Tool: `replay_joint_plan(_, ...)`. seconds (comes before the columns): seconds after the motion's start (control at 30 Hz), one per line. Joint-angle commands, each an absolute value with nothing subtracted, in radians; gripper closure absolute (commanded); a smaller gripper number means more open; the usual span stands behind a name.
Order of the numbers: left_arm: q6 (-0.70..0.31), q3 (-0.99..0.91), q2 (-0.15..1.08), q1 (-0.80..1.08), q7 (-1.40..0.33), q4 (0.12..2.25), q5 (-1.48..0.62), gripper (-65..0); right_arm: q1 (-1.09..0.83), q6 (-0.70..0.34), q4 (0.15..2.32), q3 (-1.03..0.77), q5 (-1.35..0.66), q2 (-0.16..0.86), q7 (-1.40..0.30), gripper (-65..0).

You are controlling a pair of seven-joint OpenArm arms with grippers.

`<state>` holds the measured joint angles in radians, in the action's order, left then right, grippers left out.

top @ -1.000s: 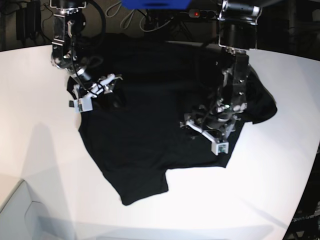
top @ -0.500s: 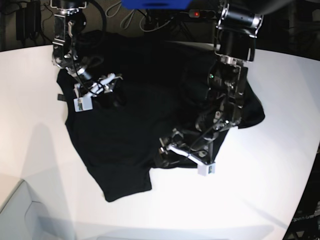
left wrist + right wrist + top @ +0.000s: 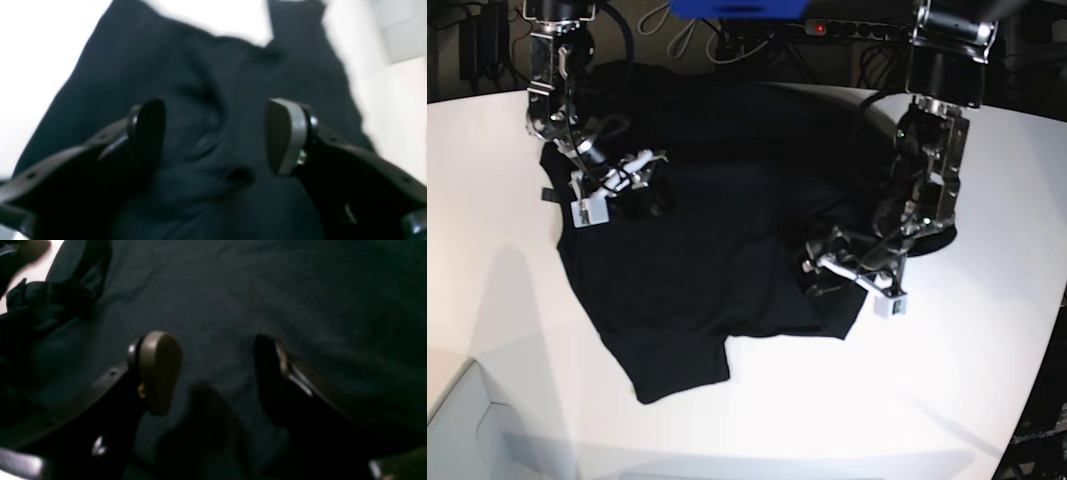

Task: Layout the t-shirt on the table in an organized manner, then fold the t-shirt properly
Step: 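Hold the shirt with the right gripper and drag the bunched side with the left gripper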

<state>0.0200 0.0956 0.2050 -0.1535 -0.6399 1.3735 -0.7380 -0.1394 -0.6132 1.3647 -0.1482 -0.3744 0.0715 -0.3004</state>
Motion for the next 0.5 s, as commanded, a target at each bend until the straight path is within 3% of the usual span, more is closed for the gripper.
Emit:
replay_joint_plan(0.0, 0.008, 0.094, 0.209, -0.176, -0.618, 1.391, -0.751, -44.8, -0.13, -0.627, 1.379, -0.15, -0.39, 0.077, -0.278, -37.7)
replay_joint_plan(0.37, 0.01, 0.225, 0.205, -0.173, -0.618, 1.307, -0.75, -44.6, -0.13, -0.627, 1.377, -0.148, -0.39, 0.074, -0.278, -37.7)
replay_joint_plan(0.43, 0.01, 0.234, 0.205, -0.171, -0.618, 1.307, -0.75, -40.3, -0.13, -0.627, 1.377, -0.148, -0.39, 0.077, -0.278, -37.7)
replay_joint_plan(0.47, 0.008, 0.229, 0.202, -0.171, -0.618, 1.308, -0.751, -35.1, -0.13, -0.627, 1.377, -0.148, -0.39, 0.077, -0.278, -37.7)
